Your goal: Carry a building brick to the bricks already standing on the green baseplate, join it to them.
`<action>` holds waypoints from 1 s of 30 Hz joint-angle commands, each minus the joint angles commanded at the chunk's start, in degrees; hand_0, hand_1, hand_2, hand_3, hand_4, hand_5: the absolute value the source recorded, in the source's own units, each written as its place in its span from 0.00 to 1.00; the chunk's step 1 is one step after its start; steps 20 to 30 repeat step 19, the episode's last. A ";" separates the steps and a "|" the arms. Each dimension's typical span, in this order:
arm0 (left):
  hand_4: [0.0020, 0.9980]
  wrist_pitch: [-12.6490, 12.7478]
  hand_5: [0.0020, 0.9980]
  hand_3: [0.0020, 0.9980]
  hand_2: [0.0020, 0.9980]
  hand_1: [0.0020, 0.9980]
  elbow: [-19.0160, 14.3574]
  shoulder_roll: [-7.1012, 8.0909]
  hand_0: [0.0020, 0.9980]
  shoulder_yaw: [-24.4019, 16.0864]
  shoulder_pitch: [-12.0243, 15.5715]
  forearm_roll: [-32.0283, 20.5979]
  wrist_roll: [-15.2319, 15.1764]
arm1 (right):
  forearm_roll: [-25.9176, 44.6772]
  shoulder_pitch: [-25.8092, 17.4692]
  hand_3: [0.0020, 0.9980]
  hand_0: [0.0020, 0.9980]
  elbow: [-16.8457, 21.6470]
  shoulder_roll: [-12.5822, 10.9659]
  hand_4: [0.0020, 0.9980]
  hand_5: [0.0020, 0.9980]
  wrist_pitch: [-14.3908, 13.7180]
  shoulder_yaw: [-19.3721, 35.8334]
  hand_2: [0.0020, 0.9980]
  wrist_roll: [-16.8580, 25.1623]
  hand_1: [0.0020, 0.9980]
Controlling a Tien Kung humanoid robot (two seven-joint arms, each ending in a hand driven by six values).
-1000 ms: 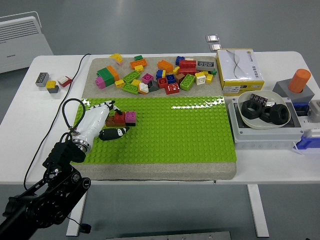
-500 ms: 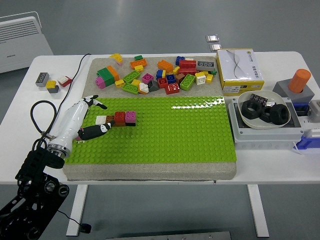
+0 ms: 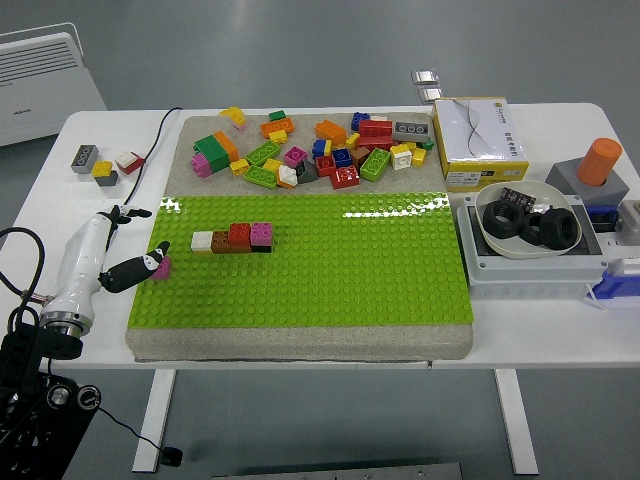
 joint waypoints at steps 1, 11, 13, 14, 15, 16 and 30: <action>0.62 0.11 0.12 0.65 0.70 0.71 0.17 -0.08 0.75 0.17 0.05 -0.11 -0.16 | 0.03 0.00 0.84 0.52 0.00 0.03 0.93 1.00 -0.01 0.00 0.75 -0.02 0.60; 0.65 1.44 0.11 0.78 0.66 0.68 1.43 0.07 0.75 2.56 -0.20 -1.48 -1.46 | 4.56 -0.57 0.84 0.52 0.00 0.81 0.94 1.00 -1.07 -4.13 0.75 -0.46 0.61; 0.64 1.52 0.10 0.80 0.61 0.63 1.64 0.25 0.74 2.88 -0.19 -1.73 -1.65 | 4.91 -0.62 0.84 0.52 0.00 1.04 0.94 1.00 -1.13 -4.54 0.75 -0.45 0.61; 0.64 1.54 0.10 0.80 0.61 0.63 1.69 0.31 0.74 2.98 -0.19 -1.80 -1.71 | 4.93 -0.63 0.84 0.52 0.00 1.09 0.94 1.00 -1.13 -4.58 0.75 -0.44 0.61; 0.64 1.54 0.10 0.80 0.61 0.63 1.75 0.39 0.74 3.16 -0.19 -1.90 -1.78 | 4.99 -0.65 0.84 0.52 0.00 1.17 0.94 1.00 -1.13 -4.69 0.75 -0.42 0.61; 0.64 1.54 0.10 0.80 0.61 0.63 1.79 0.46 0.74 3.32 -0.19 -1.97 -1.83 | 5.06 -0.66 0.84 0.52 0.00 1.24 0.94 1.00 -1.12 -4.83 0.75 -0.40 0.61; 0.64 1.61 0.10 0.80 0.61 0.63 1.83 0.67 0.74 3.92 -0.18 -2.01 -1.94 | 4.77 -0.58 0.84 0.52 0.00 1.43 0.94 1.00 -1.01 -4.89 0.75 -0.31 0.61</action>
